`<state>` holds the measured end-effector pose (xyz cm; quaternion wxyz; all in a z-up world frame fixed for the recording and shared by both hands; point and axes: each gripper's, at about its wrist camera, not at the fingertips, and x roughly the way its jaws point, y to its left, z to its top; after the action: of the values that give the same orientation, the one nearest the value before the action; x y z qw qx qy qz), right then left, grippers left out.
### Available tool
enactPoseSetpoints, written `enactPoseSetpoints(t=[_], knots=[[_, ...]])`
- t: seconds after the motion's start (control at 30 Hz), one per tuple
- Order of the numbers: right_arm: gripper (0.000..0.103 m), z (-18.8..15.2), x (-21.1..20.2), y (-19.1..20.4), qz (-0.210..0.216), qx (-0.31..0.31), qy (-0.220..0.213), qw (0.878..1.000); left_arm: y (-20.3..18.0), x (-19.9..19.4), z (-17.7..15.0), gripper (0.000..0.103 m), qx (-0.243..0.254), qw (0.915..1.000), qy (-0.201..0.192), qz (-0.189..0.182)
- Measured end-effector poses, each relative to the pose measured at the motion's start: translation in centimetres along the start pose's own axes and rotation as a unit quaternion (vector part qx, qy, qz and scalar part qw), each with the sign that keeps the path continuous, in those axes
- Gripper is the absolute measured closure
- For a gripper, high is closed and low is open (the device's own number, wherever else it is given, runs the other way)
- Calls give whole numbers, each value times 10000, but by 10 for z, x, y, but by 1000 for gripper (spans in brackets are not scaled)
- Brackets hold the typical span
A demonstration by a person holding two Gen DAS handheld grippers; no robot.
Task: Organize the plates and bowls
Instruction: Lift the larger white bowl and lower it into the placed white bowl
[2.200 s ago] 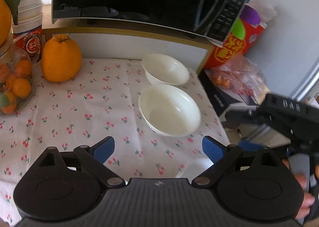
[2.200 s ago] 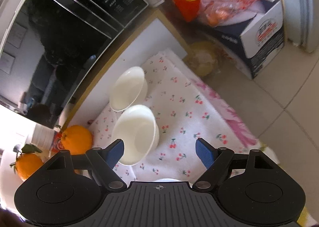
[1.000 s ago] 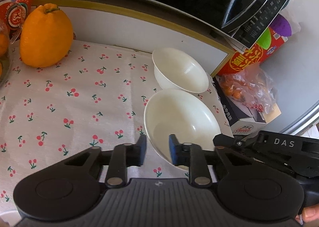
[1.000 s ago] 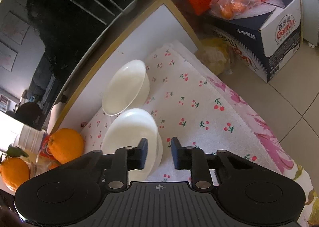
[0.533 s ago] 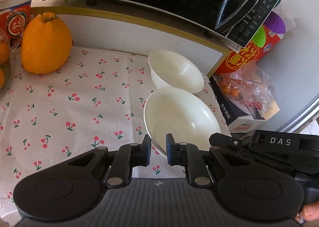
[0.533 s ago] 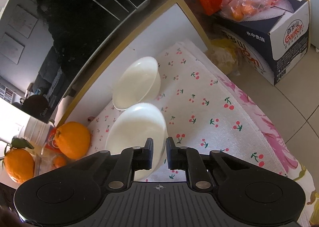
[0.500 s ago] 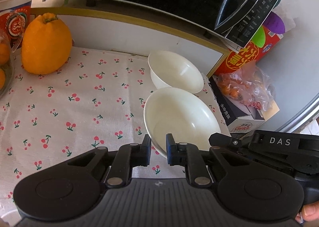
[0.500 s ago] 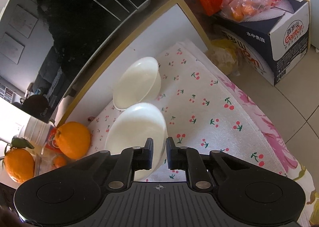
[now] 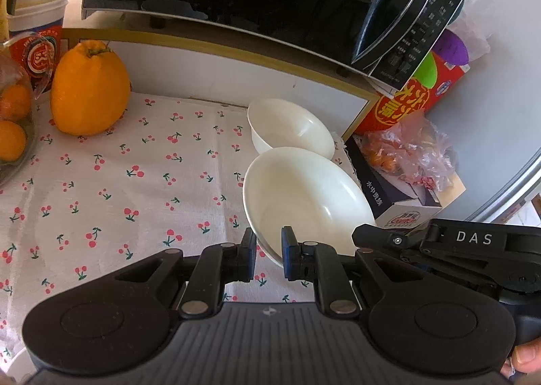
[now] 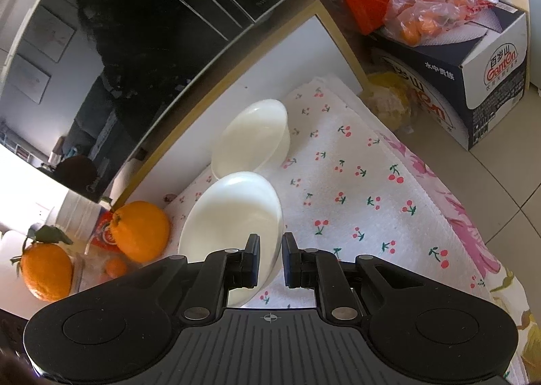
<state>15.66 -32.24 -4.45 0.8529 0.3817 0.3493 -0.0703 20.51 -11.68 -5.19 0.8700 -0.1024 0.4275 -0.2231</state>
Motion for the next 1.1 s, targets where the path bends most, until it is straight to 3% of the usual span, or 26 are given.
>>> enactPoseSetpoints(t=[1.1], knots=[[89, -20, -61, 11, 118, -409, 207, 9989, -8, -49, -24, 89, -56, 9994, -3, -338]])
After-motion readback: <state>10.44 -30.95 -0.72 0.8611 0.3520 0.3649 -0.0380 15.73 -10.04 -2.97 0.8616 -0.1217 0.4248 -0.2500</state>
